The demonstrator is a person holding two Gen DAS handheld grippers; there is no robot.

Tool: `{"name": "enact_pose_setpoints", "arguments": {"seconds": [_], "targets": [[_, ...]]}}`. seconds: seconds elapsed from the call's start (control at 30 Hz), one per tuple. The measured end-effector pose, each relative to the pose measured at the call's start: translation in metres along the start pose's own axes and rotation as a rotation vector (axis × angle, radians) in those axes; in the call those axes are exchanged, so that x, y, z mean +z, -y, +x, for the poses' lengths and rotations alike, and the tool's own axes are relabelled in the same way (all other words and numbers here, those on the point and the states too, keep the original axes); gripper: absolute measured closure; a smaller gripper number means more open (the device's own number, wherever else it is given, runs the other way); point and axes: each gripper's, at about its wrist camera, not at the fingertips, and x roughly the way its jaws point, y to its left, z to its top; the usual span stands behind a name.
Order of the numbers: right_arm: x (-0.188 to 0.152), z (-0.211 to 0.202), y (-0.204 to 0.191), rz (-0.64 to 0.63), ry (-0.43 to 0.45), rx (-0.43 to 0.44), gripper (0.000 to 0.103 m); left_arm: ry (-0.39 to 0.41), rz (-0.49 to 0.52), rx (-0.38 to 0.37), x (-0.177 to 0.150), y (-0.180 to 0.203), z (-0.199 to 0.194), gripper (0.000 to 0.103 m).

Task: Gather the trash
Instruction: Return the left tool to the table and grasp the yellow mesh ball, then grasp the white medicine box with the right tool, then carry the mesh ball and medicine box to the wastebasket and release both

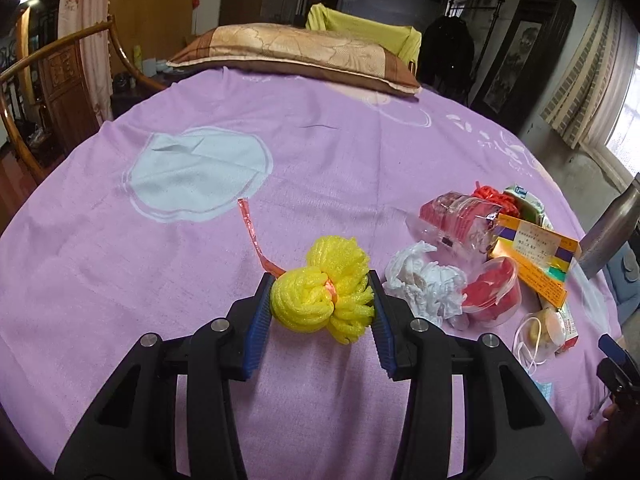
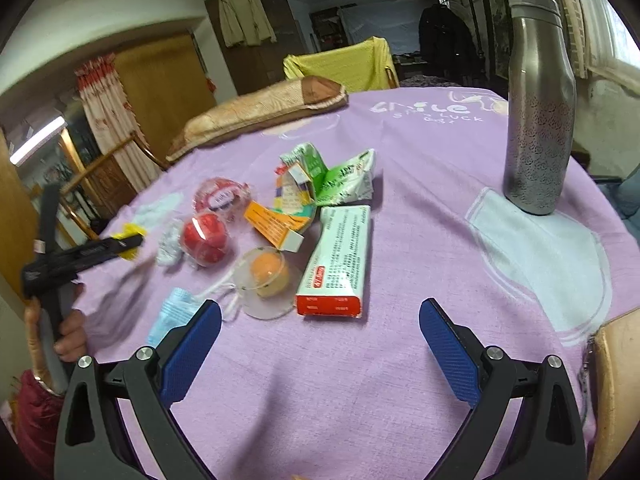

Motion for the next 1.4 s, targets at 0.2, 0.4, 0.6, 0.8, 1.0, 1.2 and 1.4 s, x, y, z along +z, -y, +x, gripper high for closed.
{"name": "enact_pose_setpoints", "arguments": {"seconds": [0.2, 0.4, 0.6, 0.8, 1.0, 1.2, 1.4], "targets": [[0.008, 0.023, -0.009, -0.030, -0.096, -0.029, 0.020, 0.007, 0.010, -0.023, 0.000, 0.001, -0.003, 0.057], [0.036, 0.039, 0.006, 0.035, -0.101, -0.091, 0.028, 0.006, 0.003, -0.053, 0.001, -0.001, -0.002, 0.057], [0.039, 0.076, -0.003, -0.016, -0.203, -0.114, 0.048, -0.006, 0.000, -0.071, 0.002, -0.002, 0.002, 0.057], [0.038, 0.072, 0.002, 0.012, -0.179, -0.104, 0.061, -0.012, 0.008, -0.079, 0.002, -0.001, 0.002, 0.057], [0.032, 0.024, 0.011, 0.049, -0.073, -0.090, 0.061, 0.007, 0.012, -0.097, -0.004, -0.002, -0.011, 0.057], [0.022, -0.016, 0.009, 0.034, -0.011, -0.019, 0.061, 0.026, 0.039, -0.055, -0.021, 0.003, -0.038, 0.057], [0.015, -0.044, -0.006, 0.014, 0.034, 0.063, 0.061, 0.070, -0.006, -0.032, -0.030, -0.013, -0.074, 0.057]]}}
